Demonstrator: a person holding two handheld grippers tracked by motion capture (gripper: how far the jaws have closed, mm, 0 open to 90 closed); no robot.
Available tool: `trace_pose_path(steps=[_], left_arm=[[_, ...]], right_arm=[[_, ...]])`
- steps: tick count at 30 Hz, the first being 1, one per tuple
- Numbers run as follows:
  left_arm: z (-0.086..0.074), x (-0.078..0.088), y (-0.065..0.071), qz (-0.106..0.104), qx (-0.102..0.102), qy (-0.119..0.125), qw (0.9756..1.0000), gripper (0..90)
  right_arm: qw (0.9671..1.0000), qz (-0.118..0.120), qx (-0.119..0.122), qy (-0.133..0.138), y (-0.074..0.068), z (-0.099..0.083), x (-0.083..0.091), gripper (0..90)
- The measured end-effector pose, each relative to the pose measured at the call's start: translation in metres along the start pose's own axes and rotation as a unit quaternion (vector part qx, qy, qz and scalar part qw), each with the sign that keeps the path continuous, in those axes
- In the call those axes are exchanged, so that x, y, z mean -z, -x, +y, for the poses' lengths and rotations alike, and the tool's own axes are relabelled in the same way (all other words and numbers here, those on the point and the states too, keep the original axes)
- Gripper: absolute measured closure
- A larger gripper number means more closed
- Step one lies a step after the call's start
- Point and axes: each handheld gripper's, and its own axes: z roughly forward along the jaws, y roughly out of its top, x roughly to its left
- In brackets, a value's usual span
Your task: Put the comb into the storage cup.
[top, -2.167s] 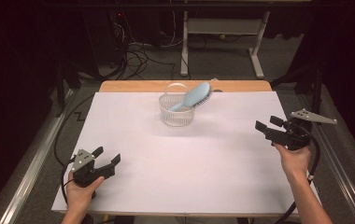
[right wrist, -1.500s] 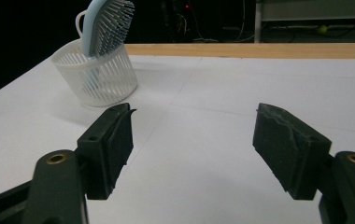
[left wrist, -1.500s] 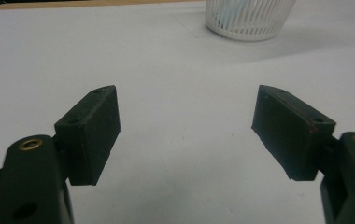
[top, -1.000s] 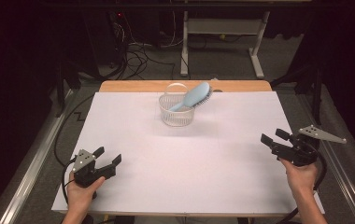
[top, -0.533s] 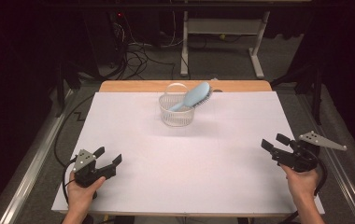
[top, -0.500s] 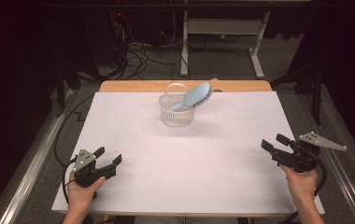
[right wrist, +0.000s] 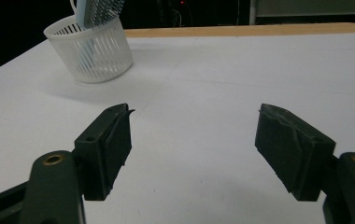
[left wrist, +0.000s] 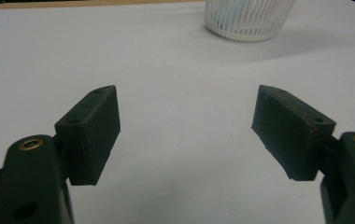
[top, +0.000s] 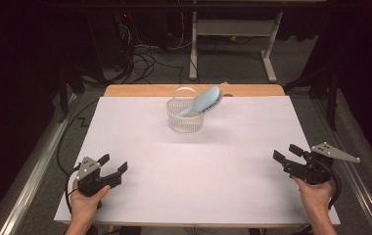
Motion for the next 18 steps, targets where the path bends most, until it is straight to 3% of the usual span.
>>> trace_pose_path(steps=[18], left_arm=[[0.000,0.000,0.000,0.000,0.000,0.000,1.0000,24.3]], right_arm=[[0.9999,0.001,-0.015,0.004,0.004,-0.021,0.004,27.3]])
